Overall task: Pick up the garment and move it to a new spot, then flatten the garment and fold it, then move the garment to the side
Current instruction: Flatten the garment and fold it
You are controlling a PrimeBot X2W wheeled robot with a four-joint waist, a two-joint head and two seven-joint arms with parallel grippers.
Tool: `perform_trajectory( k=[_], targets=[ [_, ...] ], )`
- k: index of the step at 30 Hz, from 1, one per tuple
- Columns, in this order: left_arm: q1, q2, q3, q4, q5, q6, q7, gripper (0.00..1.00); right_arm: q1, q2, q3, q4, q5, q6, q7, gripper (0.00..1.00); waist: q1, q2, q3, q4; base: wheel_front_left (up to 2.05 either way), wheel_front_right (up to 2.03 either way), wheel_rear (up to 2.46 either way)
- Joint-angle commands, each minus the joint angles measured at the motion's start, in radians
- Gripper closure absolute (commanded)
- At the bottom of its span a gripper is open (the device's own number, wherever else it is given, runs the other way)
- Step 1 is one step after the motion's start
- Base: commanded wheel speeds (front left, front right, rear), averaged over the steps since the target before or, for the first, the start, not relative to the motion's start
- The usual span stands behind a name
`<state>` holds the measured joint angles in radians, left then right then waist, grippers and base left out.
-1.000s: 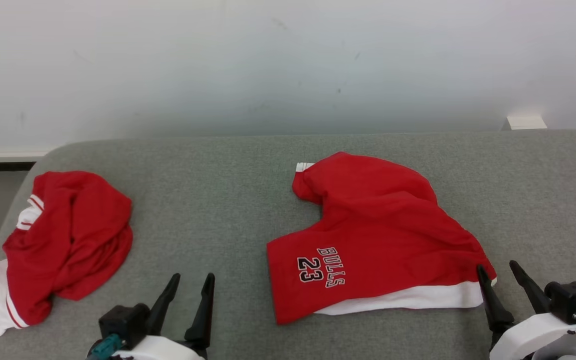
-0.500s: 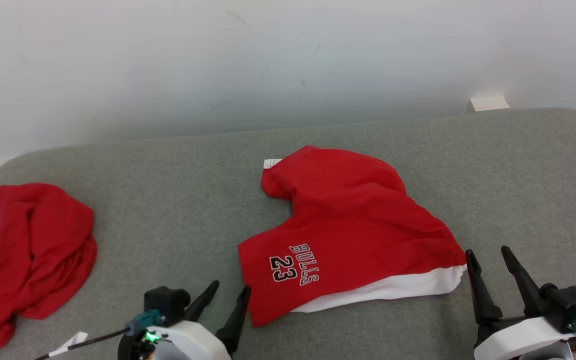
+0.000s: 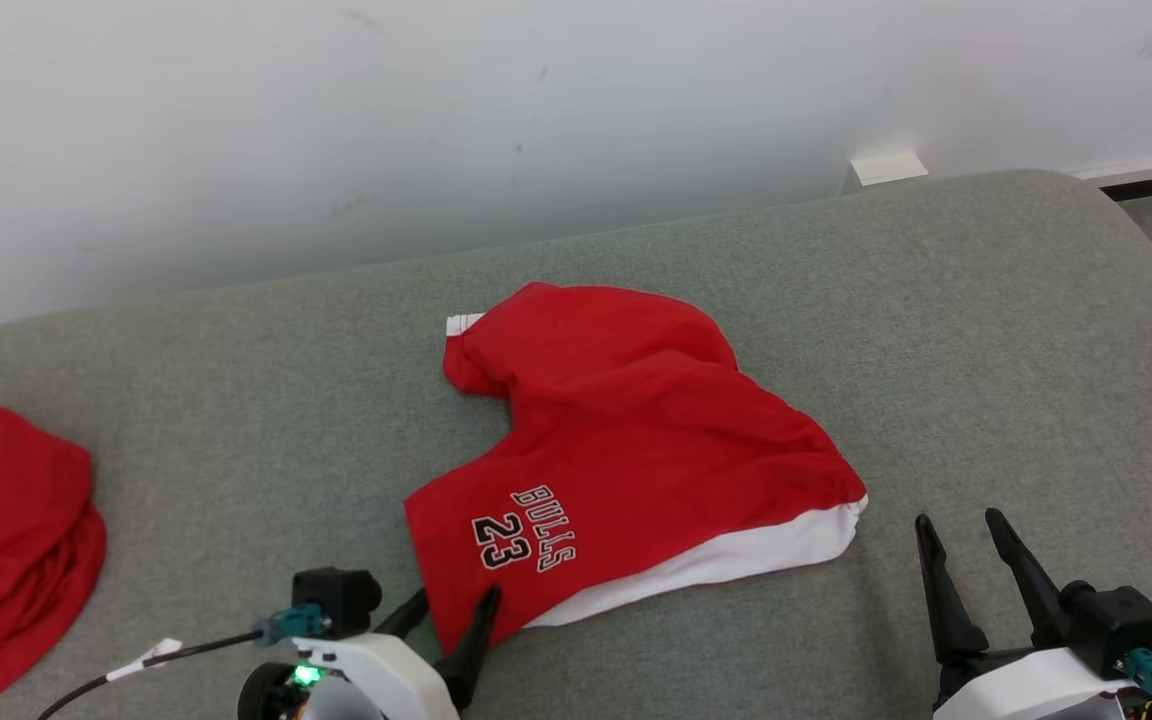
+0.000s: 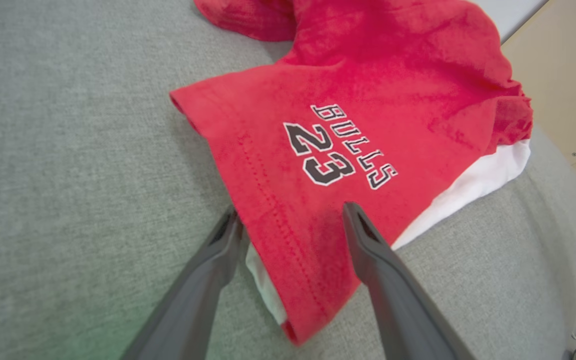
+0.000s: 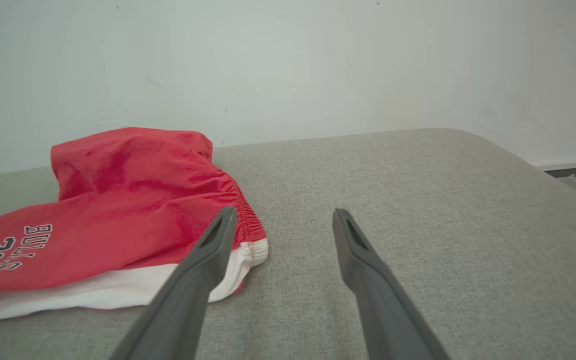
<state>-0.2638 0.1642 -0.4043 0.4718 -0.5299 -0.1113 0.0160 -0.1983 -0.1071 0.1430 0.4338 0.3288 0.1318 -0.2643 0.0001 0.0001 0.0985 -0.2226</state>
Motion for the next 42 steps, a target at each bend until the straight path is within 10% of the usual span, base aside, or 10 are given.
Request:
perform_trajectory(
  k=[1,3,5,8,20,34,36,37,42],
  targets=[
    [-0.004,0.007,-0.001,0.0,-0.015,-0.002,-0.005,0.0,0.011,-0.002,-0.001,0.003,-0.01,-0.002,0.0,0.0,-0.0001,-0.0001,0.0,-0.006,0.0,0.0,0.0],
    [-0.01,0.008,-0.003,-0.005,-0.015,-0.002,-0.014,0.0,0.01,0.0,-0.002,0.004,-0.012,-0.002,0.0,0.0,-0.0001,-0.0001,0.0,-0.009,0.0,0.0,0.0],
    [-0.013,0.008,-0.002,-0.014,-0.015,-0.002,-0.023,0.51,0.011,0.002,-0.003,0.002,-0.013,-0.002,0.0,0.0,-0.0001,-0.0001,0.0,-0.011,0.0,0.0,0.0],
    [-0.011,0.008,0.0,-0.035,-0.015,0.005,-0.036,1.0,0.014,0.003,-0.007,0.0,-0.01,-0.002,0.0,0.0,-0.0001,-0.0001,0.0,-0.011,0.0,0.0,0.0],
    [-0.097,0.036,0.042,-0.121,-0.019,0.035,-0.017,1.0,-0.007,0.015,-0.012,-0.005,-0.014,-0.002,0.0,0.0,-0.0001,-0.0001,0.028,-0.016,0.0,0.0,0.0],
    [-0.296,0.072,0.115,0.179,-0.092,0.058,0.111,1.0,-0.045,0.034,0.021,0.021,-0.001,-0.002,0.001,0.0,-0.0001,-0.0001,0.083,-0.077,0.0,0.0,0.0],
    [-0.318,0.069,0.113,0.224,-0.094,0.049,0.1,0.13,-0.045,0.036,0.026,0.029,0.002,-0.002,0.001,0.0,-0.0001,-0.0001,0.081,-0.083,0.0,0.0,0.0],
    [-0.322,0.064,0.112,0.239,-0.096,0.044,0.091,0.0,-0.045,0.037,0.027,0.031,0.004,-0.002,0.001,0.0,-0.0001,-0.0001,0.08,-0.084,0.0,0.0,0.0],
    [-0.321,0.046,0.105,0.275,-0.107,0.016,0.006,0.0,-0.032,0.032,0.018,0.039,0.0,-0.002,0.001,0.0,-0.0001,-0.0001,0.053,-0.067,0.0,0.0,0.0]
  ],
)
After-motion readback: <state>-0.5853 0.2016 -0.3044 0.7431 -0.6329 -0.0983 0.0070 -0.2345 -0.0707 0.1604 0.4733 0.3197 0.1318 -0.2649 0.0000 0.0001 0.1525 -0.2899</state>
